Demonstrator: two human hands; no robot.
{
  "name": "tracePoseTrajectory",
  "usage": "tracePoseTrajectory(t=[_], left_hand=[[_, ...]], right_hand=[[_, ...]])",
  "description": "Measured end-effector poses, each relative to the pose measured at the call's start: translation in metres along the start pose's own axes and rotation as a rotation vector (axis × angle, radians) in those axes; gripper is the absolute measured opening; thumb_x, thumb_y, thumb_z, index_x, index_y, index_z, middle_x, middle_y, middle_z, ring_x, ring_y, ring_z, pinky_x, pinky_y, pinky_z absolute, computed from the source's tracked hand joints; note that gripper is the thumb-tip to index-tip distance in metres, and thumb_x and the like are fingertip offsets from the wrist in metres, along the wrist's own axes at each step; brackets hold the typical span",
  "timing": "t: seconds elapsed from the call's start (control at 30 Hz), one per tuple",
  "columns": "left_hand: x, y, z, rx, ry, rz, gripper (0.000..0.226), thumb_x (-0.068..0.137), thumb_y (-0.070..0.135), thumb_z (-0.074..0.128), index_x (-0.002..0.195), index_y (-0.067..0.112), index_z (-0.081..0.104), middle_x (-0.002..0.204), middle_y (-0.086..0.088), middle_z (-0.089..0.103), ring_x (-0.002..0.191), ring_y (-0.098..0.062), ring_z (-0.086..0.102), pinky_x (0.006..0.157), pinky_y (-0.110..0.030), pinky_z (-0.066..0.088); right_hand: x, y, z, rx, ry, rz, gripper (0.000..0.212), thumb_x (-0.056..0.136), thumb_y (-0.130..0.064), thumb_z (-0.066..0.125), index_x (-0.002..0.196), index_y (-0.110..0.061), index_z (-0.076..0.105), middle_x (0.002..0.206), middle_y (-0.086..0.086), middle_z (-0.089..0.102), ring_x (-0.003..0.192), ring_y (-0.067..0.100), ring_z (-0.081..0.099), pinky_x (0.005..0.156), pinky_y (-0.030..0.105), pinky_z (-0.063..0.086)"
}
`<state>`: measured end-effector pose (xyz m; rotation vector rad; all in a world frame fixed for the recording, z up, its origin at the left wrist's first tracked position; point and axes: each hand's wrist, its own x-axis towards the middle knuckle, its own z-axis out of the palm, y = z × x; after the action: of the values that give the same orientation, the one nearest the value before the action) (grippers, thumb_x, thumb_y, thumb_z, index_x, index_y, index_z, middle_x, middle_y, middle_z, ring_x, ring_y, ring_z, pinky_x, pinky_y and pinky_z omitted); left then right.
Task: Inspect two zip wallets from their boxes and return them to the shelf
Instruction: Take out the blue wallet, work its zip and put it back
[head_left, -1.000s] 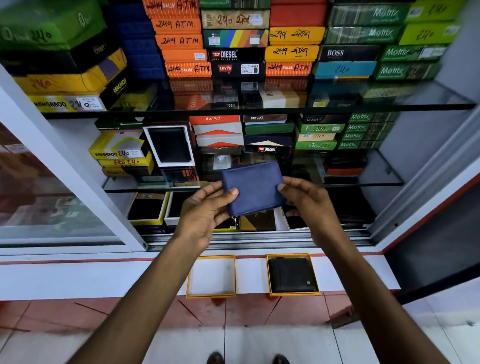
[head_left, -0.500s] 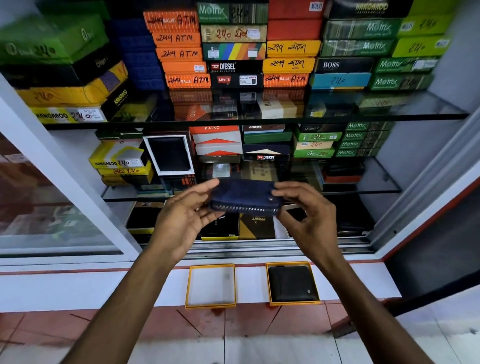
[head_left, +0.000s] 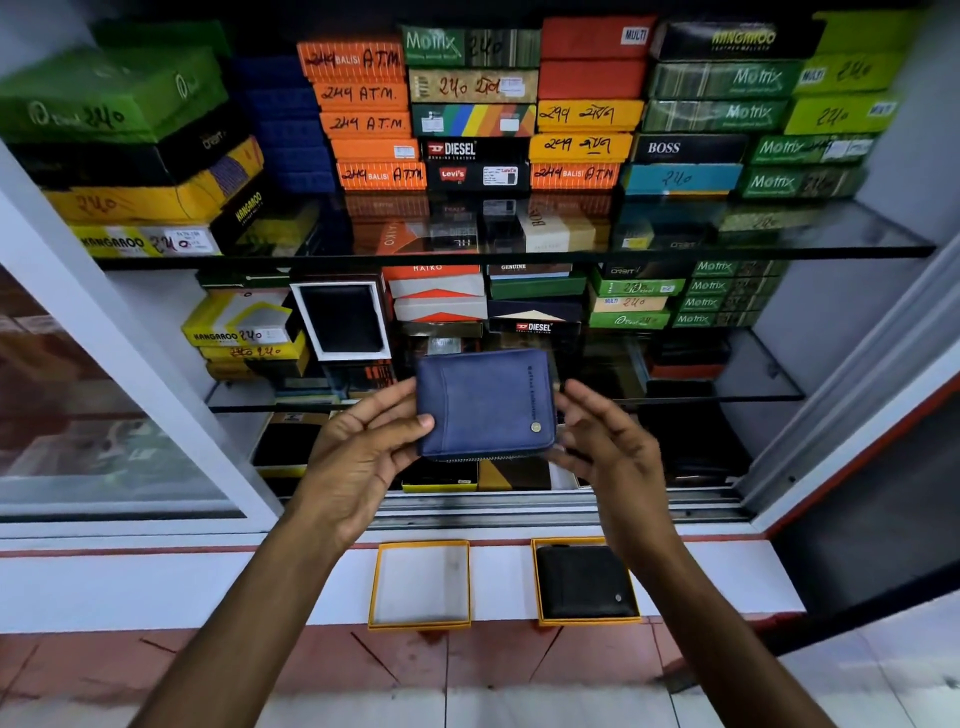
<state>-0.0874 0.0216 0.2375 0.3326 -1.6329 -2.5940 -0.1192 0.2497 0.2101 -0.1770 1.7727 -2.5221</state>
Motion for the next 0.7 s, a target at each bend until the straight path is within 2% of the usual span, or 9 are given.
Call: tracePoseTrajectory(t=[0.07, 0.13, 0.23, 0.33, 0.43, 0.53, 0.63, 0.7], left_hand=[[-0.001, 0.0, 0.0, 0.019, -0.011, 0.023, 0.048, 0.066, -0.005, 0.067, 0.111, 0.012, 0.067, 0.106, -0.006, 0.076, 0.097, -0.016, 0.073, 0.07, -0.023, 0.059], [-0.002, 0.0, -0.001, 0.024, -0.017, 0.03, 0.049, 0.066, -0.005, 0.067, 0.111, 0.012, 0.067, 0.107, -0.005, 0.076, 0.098, -0.016, 0.072, 0.071, -0.023, 0.059], [-0.003, -0.002, -0.004, 0.038, -0.008, 0.021, 0.049, 0.071, -0.009, 0.064, 0.114, 0.013, 0.065, 0.111, -0.005, 0.075, 0.101, -0.017, 0.072, 0.074, -0.025, 0.06], [-0.003, -0.006, -0.007, 0.095, 0.013, 0.023, 0.047, 0.082, -0.014, 0.058, 0.118, 0.015, 0.063, 0.116, -0.008, 0.073, 0.107, -0.021, 0.07, 0.084, -0.031, 0.059], [-0.003, -0.007, -0.01, 0.101, 0.023, -0.003, 0.038, 0.089, -0.005, 0.055, 0.121, 0.013, 0.063, 0.118, -0.015, 0.069, 0.107, -0.03, 0.068, 0.091, -0.045, 0.056], [-0.003, -0.005, -0.013, -0.002, 0.012, -0.064, 0.03, 0.095, 0.01, 0.048, 0.121, 0.01, 0.063, 0.118, -0.019, 0.069, 0.108, -0.035, 0.067, 0.094, -0.048, 0.052], [-0.003, -0.002, -0.012, -0.03, 0.012, -0.084, 0.029, 0.09, 0.028, 0.055, 0.104, 0.007, 0.071, 0.107, -0.013, 0.074, 0.096, -0.023, 0.071, 0.082, -0.038, 0.058], [-0.001, -0.004, -0.012, 0.056, 0.016, -0.06, 0.026, 0.078, 0.023, 0.067, 0.098, 0.009, 0.074, 0.098, -0.007, 0.076, 0.086, -0.015, 0.071, 0.068, -0.028, 0.059]], right_hand=[[-0.002, -0.002, 0.001, -0.04, -0.043, 0.032, 0.037, 0.086, -0.023, 0.062, 0.122, -0.018, 0.064, 0.111, -0.002, 0.076, 0.1, 0.019, 0.074, 0.072, 0.027, 0.062], [-0.002, -0.004, 0.002, -0.091, -0.069, 0.034, 0.044, 0.078, -0.025, 0.067, 0.121, -0.017, 0.066, 0.108, -0.004, 0.077, 0.1, 0.018, 0.074, 0.07, 0.029, 0.063], [-0.003, -0.005, 0.003, -0.196, -0.083, -0.031, 0.047, 0.069, -0.018, 0.077, 0.115, -0.023, 0.068, 0.109, -0.003, 0.076, 0.101, 0.016, 0.074, 0.074, 0.029, 0.063], [-0.006, -0.004, 0.007, -0.281, -0.102, -0.14, 0.045, 0.071, -0.005, 0.081, 0.109, -0.026, 0.069, 0.103, -0.004, 0.078, 0.097, 0.014, 0.074, 0.079, 0.024, 0.061], [-0.011, 0.001, 0.007, -0.367, -0.121, -0.259, 0.042, 0.071, -0.001, 0.083, 0.103, -0.026, 0.072, 0.101, -0.007, 0.078, 0.095, 0.012, 0.074, 0.083, 0.024, 0.059], [-0.01, 0.005, 0.001, -0.467, -0.116, -0.402, 0.04, 0.071, -0.001, 0.083, 0.099, -0.028, 0.074, 0.103, -0.008, 0.077, 0.103, 0.013, 0.072, 0.092, 0.035, 0.058], [-0.003, 0.008, -0.006, -0.607, -0.128, -0.635, 0.03, 0.069, 0.006, 0.083, 0.091, -0.014, 0.077, 0.1, -0.002, 0.077, 0.106, 0.017, 0.07, 0.092, 0.041, 0.057], [0.0, 0.014, -0.007, -0.652, -0.139, -0.714, 0.024, 0.069, 0.009, 0.083, 0.085, -0.008, 0.077, 0.099, 0.002, 0.076, 0.109, 0.019, 0.069, 0.093, 0.039, 0.056]])
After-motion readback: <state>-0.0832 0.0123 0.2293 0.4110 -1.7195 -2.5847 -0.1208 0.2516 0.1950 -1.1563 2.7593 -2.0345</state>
